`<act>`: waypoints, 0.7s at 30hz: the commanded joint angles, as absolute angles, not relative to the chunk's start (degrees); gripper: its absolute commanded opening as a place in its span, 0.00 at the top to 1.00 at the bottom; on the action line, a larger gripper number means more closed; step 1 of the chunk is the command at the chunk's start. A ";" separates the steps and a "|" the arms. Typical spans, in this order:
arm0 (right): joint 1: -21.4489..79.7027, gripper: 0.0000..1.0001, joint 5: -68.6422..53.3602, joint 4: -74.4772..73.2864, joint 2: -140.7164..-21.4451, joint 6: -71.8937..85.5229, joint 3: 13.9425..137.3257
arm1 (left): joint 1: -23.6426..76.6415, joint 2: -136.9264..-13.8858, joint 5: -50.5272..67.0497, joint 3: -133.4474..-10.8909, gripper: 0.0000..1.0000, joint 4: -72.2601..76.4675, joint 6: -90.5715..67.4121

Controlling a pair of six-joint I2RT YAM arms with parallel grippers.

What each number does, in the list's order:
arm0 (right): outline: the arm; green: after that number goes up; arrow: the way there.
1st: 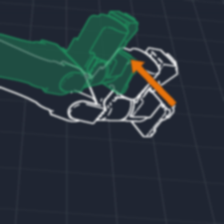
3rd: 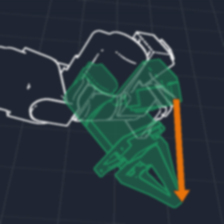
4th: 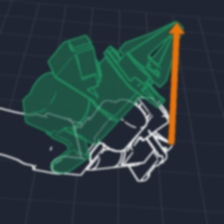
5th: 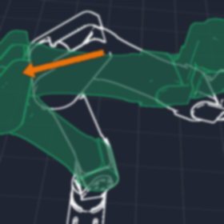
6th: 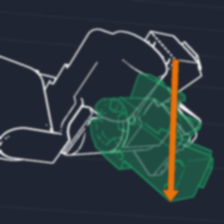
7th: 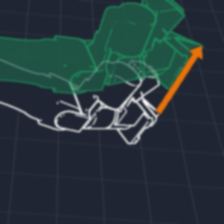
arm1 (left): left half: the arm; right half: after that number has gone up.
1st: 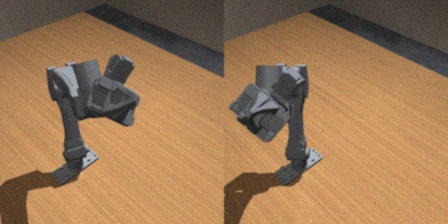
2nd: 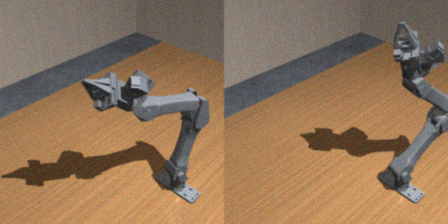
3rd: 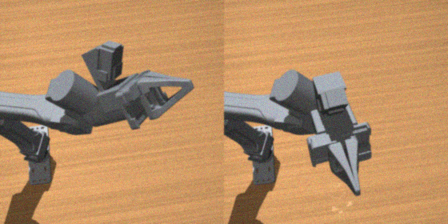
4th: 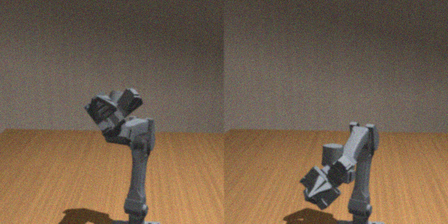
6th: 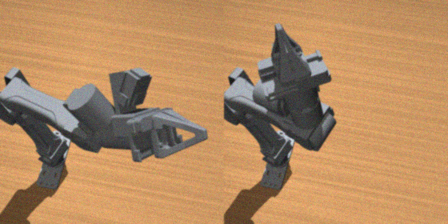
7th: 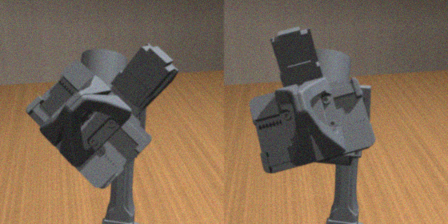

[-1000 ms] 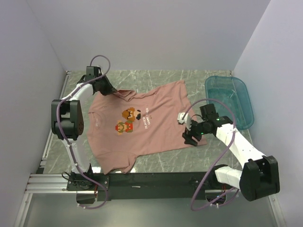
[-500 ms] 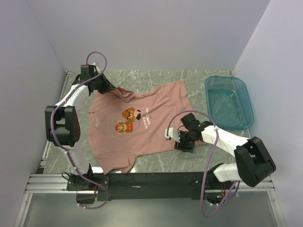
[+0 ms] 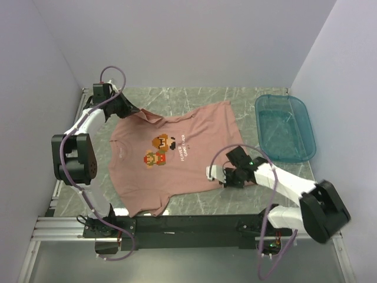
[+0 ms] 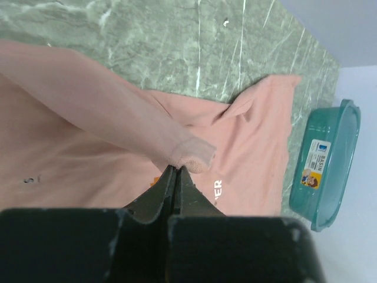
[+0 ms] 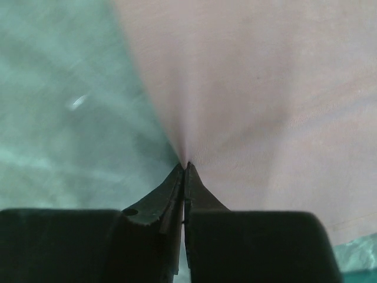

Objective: Fold and stack the t-shirts

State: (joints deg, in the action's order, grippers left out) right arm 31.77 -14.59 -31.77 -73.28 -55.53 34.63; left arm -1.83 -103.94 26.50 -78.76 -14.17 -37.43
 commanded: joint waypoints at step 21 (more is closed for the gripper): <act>31.56 0.44 -18.81 -43.62 -51.58 -48.64 45.52 | -10.17 -90.36 26.02 -68.30 1.00 -8.53 -39.37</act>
State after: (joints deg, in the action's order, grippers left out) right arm 32.73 -17.61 -53.84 -49.93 -58.19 40.69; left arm -5.67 -94.76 27.05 -70.91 -11.86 -38.63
